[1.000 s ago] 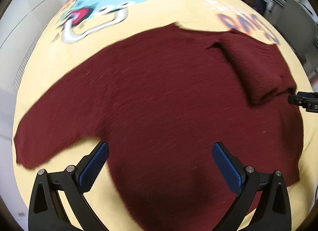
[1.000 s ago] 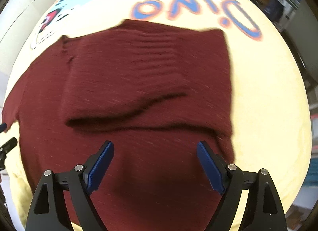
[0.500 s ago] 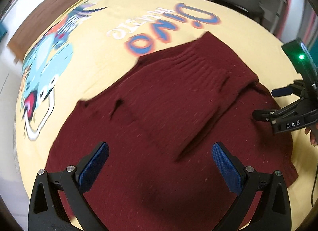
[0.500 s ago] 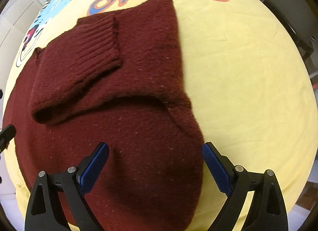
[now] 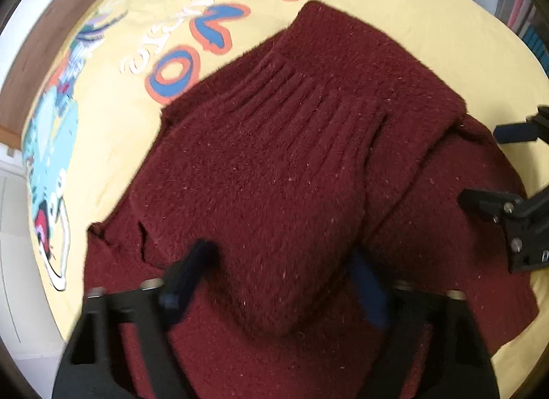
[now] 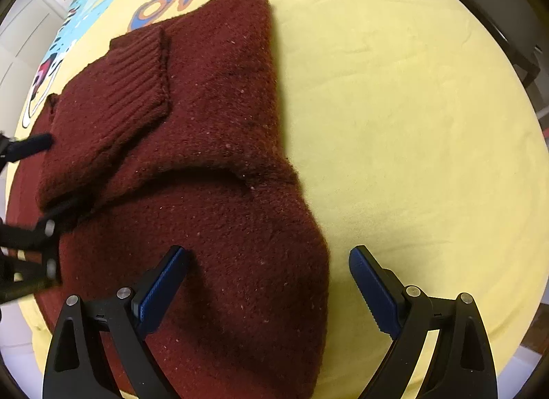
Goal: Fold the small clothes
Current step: 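Grasp the other sleeve with the left gripper, then lay the held sleeve across the sweater body with the left gripper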
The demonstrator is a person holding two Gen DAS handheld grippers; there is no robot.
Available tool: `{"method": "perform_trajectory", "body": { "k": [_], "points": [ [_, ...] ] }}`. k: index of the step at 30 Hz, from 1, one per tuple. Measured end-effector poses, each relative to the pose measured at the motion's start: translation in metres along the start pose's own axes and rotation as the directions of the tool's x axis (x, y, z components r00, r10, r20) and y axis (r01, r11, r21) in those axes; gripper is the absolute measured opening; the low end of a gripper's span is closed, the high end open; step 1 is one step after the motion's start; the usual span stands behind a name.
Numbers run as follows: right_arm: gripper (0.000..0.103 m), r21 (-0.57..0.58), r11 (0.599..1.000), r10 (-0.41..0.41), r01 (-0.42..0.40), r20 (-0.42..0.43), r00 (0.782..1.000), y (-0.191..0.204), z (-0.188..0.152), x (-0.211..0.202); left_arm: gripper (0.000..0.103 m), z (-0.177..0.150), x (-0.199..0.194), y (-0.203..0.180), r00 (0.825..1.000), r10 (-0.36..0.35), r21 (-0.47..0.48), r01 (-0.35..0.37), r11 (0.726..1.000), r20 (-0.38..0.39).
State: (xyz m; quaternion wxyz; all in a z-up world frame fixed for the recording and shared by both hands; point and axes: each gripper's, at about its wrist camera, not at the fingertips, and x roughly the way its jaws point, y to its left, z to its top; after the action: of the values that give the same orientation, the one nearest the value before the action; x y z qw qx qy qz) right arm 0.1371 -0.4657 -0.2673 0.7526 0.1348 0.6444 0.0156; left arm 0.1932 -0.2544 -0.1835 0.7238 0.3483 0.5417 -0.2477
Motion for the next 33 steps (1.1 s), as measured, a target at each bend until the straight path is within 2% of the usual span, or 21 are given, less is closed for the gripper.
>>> {"method": "perform_trajectory", "body": {
  "k": [1, 2, 3, 4, 6, 10, 13, 18, 21, 22, 23, 25, 27, 29, 33],
  "points": [
    [0.095, 0.0, 1.0, 0.001, -0.001, -0.001, 1.0, -0.003, 0.0, 0.002, 0.043, 0.003, 0.004, 0.005, 0.999, -0.033, -0.022, 0.033, 0.999, -0.016],
    [0.095, -0.001, 1.0, 0.001, -0.001, -0.002, 1.0, -0.004, -0.001, 0.002, 0.035, 0.005, 0.007, 0.01, 0.997, -0.072, -0.048, 0.071, 0.996, -0.022],
    [0.095, -0.004, 1.0, 0.0, 0.0, -0.003, 1.0, -0.007, -0.001, 0.002, 0.021, 0.006, 0.008, 0.015, 0.995, -0.101, -0.07, 0.1, 0.993, -0.021],
    [0.095, -0.005, 1.0, -0.002, 0.002, -0.003, 1.0, -0.008, 0.001, 0.003, 0.013, 0.008, 0.009, 0.021, 0.993, -0.114, -0.088, 0.113, 0.99, -0.012],
    [0.095, -0.008, 1.0, -0.005, 0.005, -0.005, 1.0, -0.012, 0.001, 0.003, 0.011, 0.008, 0.007, 0.031, 0.992, -0.124, -0.107, 0.124, 0.986, 0.013],
    [0.095, -0.006, 1.0, -0.007, 0.007, -0.005, 1.0, -0.018, 0.002, 0.001, 0.009, 0.0, -0.006, 0.06, 0.976, -0.195, -0.188, 0.21, 0.959, 0.099],
    [0.095, 0.0, 1.0, -0.01, 0.01, -0.002, 1.0, -0.011, 0.007, -0.001, 0.009, -0.011, -0.02, 0.088, 0.969, -0.18, -0.259, 0.221, 0.94, 0.17],
    [0.095, 0.011, 1.0, -0.017, 0.017, 0.014, 1.0, -0.006, 0.008, -0.002, 0.009, -0.053, -0.029, 0.125, 0.956, -0.17, -0.385, 0.254, 0.887, 0.237],
    [0.095, 0.012, 1.0, -0.025, 0.024, 0.014, 1.0, -0.008, 0.012, -0.003, 0.009, -0.07, -0.029, 0.137, 0.953, -0.135, -0.481, 0.256, 0.838, 0.271],
    [0.095, 0.014, 1.0, -0.025, 0.025, 0.014, 1.0, -0.008, 0.013, -0.003, 0.009, -0.084, -0.028, 0.143, 0.949, -0.129, -0.538, 0.273, 0.797, 0.289],
    [0.095, 0.016, 1.0, -0.026, 0.026, 0.013, 1.0, -0.002, 0.02, 0.0, 0.009, -0.082, -0.028, 0.144, 0.945, -0.132, -0.574, 0.288, 0.766, 0.299],
    [0.095, 0.019, 0.999, -0.026, 0.026, 0.011, 1.0, -0.003, 0.02, 0.0, 0.009, -0.101, -0.021, 0.151, 0.946, -0.115, -0.636, 0.291, 0.715, 0.303],
    [0.095, 0.019, 0.999, -0.029, 0.029, 0.008, 1.0, 0.0, 0.021, -0.001, 0.009, -0.118, -0.015, 0.149, 0.95, -0.105, -0.673, 0.283, 0.683, 0.293],
    [0.095, 0.015, 0.999, -0.034, 0.034, 0.003, 0.999, 0.004, 0.021, 0.001, 0.009, -0.133, -0.002, 0.15, 0.95, -0.136, -0.708, 0.301, 0.639, 0.282],
    [0.095, 0.007, 0.999, -0.043, 0.043, -0.003, 0.999, 0.014, 0.013, 0.009, 0.009, -0.148, 0.014, 0.15, 0.955, -0.141, -0.746, 0.291, 0.599, 0.26]
  ]
}}
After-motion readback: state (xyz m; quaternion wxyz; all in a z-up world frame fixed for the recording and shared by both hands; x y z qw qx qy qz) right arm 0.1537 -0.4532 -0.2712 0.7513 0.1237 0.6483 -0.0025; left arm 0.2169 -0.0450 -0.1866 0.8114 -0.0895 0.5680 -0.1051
